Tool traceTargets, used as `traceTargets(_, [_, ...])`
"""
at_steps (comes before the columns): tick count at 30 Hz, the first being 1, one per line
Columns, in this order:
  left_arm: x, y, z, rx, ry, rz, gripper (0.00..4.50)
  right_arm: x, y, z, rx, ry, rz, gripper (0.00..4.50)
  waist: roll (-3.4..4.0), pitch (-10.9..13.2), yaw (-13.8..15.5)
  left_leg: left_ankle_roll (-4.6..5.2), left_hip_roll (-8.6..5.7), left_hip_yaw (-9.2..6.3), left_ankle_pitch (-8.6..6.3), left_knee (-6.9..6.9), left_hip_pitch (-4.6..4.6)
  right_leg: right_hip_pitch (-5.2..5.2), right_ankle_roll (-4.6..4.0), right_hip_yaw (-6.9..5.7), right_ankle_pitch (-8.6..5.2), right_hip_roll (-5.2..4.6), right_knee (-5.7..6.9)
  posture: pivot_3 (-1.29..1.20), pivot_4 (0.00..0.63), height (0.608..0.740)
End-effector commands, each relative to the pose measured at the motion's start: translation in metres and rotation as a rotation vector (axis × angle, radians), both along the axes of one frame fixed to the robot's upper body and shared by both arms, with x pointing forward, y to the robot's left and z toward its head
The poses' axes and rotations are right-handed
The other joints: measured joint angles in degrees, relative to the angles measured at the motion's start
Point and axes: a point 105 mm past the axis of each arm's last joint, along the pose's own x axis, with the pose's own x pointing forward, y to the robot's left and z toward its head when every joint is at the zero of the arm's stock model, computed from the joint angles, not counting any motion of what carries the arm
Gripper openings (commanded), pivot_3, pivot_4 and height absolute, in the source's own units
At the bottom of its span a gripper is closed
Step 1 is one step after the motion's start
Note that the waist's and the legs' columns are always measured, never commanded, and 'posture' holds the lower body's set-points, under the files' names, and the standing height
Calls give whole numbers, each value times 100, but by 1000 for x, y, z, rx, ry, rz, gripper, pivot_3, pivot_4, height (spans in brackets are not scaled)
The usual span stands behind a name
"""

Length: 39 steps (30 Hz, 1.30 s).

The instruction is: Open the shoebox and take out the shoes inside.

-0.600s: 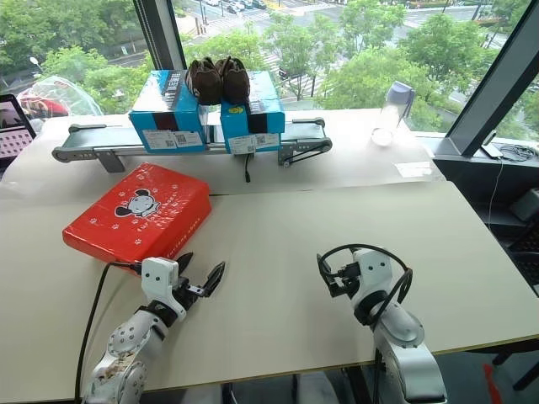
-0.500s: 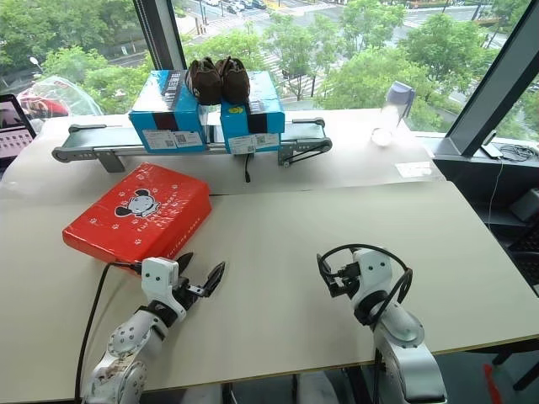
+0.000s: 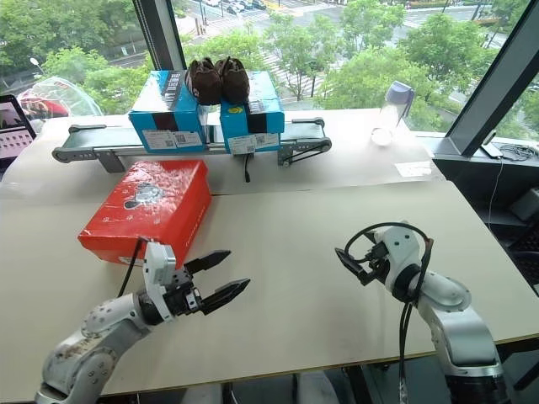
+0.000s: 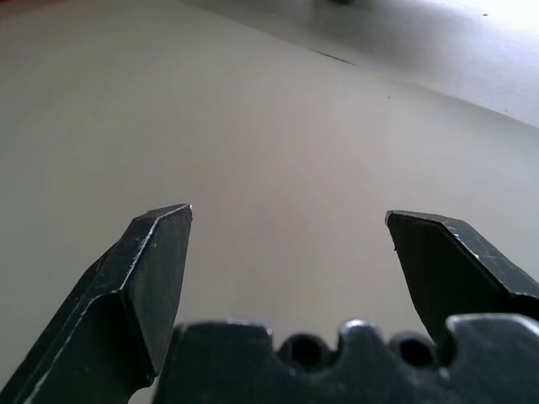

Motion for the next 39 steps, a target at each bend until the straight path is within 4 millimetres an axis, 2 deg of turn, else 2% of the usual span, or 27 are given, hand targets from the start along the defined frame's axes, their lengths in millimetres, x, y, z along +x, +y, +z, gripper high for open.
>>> traceTargets(1, [-25,-4,26,44,-35,-132,4500,-1,7,5,19,57,105,4405,0,0,0,1,0,1,0,0,0,0,3,1,2,0,-3,0,150,740])
traceTargets(6, [-51,4,35,123,22,-246,4500,3,16,6,-3,133,230,4405,2,4,-44,3,-1,4,-2,4,4,-1,1,8,0,1,-1,0,150,740])
traceTargets(10, [-55,25,63,148,-46,-237,4500,13,24,30,41,143,315,4405,-3,16,-44,3,-2,4,-2,6,8,-3,0,9,0,2,3,0,150,740])
traceTargets(13, [-40,47,94,152,-143,-141,4500,17,26,42,34,144,354,4405,5,27,-12,4,-1,3,-2,12,6,-6,-2,11,2,4,5,0,150,740])
traceTargets(15, [-23,66,113,156,-196,-26,4500,23,25,53,25,121,358,4405,5,27,20,4,-2,2,-2,12,8,-4,-3,11,1,4,3,0,150,740])
traceTargets(17, [-5,88,121,193,-216,106,4500,27,24,64,6,97,361,4405,7,29,19,4,-3,3,-2,12,0,-7,-2,11,1,4,-2,0,150,740])
traceTargets(22, [29,141,111,320,-167,374,4500,31,23,83,-46,44,356,4405,9,30,-1,5,-4,7,-2,-2,-10,-20,-3,14,0,5,-5,0,150,740])
traceTargets(26, [40,178,106,319,-194,521,4500,32,26,95,-58,24,364,4405,9,31,-8,5,-3,9,-3,-17,-25,-46,-1,13,5,8,-1,0,150,740])
traceTargets(29, [39,201,91,301,-163,582,3794,29,35,103,-42,20,390,3719,11,30,-10,5,-2,12,-3,-18,-52,-77,-12,14,36,8,4,0,150,740])
traceTargets(32, [37,217,85,324,-179,642,2613,29,50,105,-11,3,422,2592,10,30,-12,6,-2,14,-3,-19,-79,-107,-17,16,39,9,8,0,150,740])
traceTargets(39, [37,238,84,385,-251,732,100,31,81,99,50,-18,453,260,9,30,13,6,-1,13,-4,-12,-85,-107,-15,15,41,8,9,0,150,740])
